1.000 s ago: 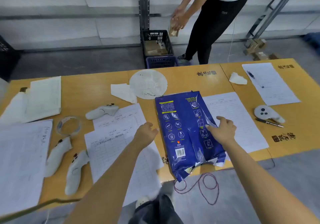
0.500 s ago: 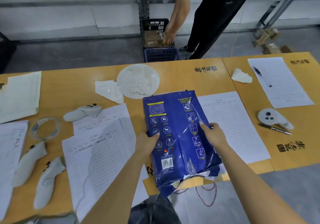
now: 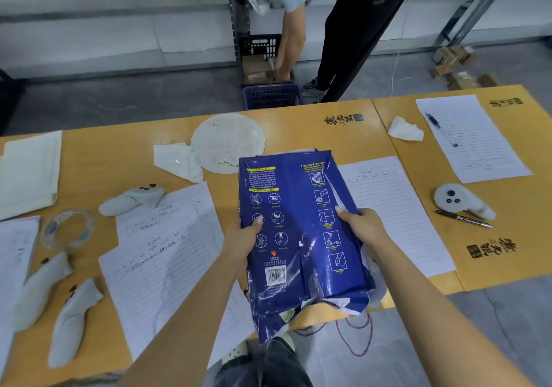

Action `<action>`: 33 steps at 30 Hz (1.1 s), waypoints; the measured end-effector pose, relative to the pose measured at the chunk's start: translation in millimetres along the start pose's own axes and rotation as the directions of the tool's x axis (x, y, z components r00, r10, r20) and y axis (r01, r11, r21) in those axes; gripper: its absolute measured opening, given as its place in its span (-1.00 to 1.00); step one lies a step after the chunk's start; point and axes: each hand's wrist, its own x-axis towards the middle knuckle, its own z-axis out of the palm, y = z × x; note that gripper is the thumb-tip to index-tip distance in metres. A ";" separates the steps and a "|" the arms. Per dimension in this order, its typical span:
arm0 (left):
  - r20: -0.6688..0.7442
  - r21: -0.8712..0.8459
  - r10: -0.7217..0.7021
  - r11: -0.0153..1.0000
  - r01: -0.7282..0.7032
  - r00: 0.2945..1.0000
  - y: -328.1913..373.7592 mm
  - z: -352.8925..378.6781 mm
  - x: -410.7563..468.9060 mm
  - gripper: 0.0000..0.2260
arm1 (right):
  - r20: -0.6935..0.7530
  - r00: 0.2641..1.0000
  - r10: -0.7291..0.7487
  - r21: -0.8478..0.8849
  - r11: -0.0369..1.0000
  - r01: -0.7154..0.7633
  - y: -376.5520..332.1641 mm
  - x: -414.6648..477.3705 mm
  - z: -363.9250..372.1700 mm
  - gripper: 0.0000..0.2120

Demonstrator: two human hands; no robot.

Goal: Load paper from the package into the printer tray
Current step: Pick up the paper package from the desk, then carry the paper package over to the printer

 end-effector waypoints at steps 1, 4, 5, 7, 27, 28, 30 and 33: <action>0.012 0.014 0.028 1.000 -0.028 1.000 6.3 1.6 -3.3 -0.79 | -0.021 1.000 -0.023 0.017 1.000 0.023 -2.5 -4.3 -2.1 -0.77; 0.075 0.063 0.108 0.992 -0.113 0.991 29.9 8.8 -14.4 -0.71 | -0.108 0.988 -0.108 0.018 0.994 0.110 -13.6 -20.4 -14.4 -0.65; 0.099 0.080 0.130 0.987 -0.138 0.987 38.0 12.1 -18.0 -0.69 | -0.136 0.981 -0.136 0.008 0.990 0.138 -18.4 -27.6 -20.0 -0.61; 0.155 0.101 0.179 0.975 -0.196 0.972 55.1 20.0 -27.3 -0.76 | -0.185 0.967 -0.173 0.023 0.983 0.181 -27.2 -43.3 -32.0 -0.60; 0.794 0.189 0.218 0.798 -0.572 0.567 74.3 122.2 -205.9 -0.97 | -0.805 0.591 0.055 0.278 0.915 0.294 42.7 -323.6 -130.3 -0.65; 0.823 0.180 0.206 0.789 -0.588 0.529 65.3 128.8 -219.6 -0.93 | -0.825 0.559 0.089 0.296 0.909 0.292 53.0 -344.0 -131.8 -0.68; 0.877 0.166 0.167 0.775 -0.610 0.451 44.3 137.1 -251.1 -0.85 | -0.858 0.489 0.157 0.341 0.885 0.315 73.0 -386.9 -130.6 -0.74; 0.926 0.170 0.090 0.767 -0.619 0.366 5.0 141.2 -298.0 -0.83 | -0.873 0.427 0.236 0.398 0.851 0.342 114.5 -448.1 -124.7 -0.79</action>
